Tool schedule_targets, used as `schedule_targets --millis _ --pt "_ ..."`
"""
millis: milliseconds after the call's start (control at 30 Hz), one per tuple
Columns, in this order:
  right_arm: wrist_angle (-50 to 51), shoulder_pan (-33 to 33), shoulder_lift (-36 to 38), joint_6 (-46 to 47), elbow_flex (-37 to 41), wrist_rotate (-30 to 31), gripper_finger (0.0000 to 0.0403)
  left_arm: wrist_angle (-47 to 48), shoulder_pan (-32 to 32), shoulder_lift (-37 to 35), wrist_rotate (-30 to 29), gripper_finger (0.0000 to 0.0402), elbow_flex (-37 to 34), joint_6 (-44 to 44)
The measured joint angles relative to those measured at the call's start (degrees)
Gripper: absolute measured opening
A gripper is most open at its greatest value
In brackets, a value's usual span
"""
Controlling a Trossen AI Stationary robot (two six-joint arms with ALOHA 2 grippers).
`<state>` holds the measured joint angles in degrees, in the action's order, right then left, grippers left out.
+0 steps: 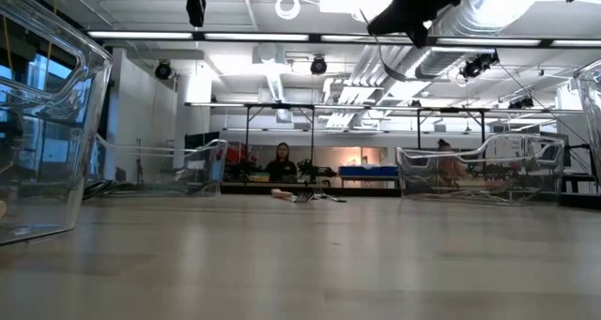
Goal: Sort silverware by color (type)
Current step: Put the orange fork into the top right transparent bin
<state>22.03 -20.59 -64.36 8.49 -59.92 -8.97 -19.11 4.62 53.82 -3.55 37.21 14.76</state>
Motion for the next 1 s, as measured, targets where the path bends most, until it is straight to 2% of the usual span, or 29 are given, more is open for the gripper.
schedule_targets --millis 267,533,633,833,1000 --pt "0.4 -2.8 -0.2 -0.4 0.0 0.0 0.0000 0.0 0.0 0.0 -0.1 0.0000 0.0 0.0" --pt "2.7 -8.5 -0.2 -0.6 -0.7 -1.1 0.0000 0.4 0.0 0.0 -0.1 0.0000 0.0 0.0" --pt "8.5 -12.2 -1.0 -2.4 -3.8 -0.5 0.0000 1.3 0.0 0.0 -0.1 0.0000 0.0 0.0" --pt "27.8 -21.6 -5.7 -7.0 -7.6 0.7 0.0000 2.0 0.0 0.0 -0.1 0.0000 0.0 0.0" --pt "41.3 -26.6 -11.8 -11.8 -7.6 7.9 0.0000 2.0 0.0 0.0 -0.1 0.0000 0.0 0.0"
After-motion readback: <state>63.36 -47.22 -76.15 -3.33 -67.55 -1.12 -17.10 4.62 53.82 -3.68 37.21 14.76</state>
